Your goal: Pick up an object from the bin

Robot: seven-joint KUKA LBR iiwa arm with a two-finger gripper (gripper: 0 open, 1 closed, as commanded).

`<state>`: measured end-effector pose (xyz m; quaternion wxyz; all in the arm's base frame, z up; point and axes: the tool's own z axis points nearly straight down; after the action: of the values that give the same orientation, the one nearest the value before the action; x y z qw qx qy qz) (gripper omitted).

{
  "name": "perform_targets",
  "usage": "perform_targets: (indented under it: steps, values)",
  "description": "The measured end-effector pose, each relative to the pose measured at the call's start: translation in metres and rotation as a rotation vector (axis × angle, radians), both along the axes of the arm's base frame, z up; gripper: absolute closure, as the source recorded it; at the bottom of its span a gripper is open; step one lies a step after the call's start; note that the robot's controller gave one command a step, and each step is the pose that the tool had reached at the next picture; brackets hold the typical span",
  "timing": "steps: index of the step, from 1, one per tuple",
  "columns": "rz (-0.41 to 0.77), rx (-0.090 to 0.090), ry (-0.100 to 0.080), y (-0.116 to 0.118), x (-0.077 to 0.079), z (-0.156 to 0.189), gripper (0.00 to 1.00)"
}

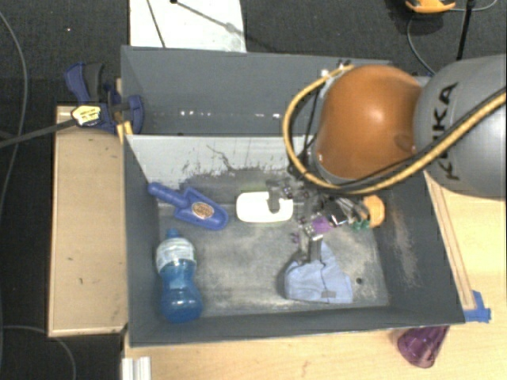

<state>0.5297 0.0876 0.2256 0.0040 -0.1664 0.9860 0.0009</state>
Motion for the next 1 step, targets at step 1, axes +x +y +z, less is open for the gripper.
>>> perform_targets:
  steps: [1]
  values:
    - [0.04, -0.001, 0.001, -0.0198, 0.0033, -0.0107, 0.0]
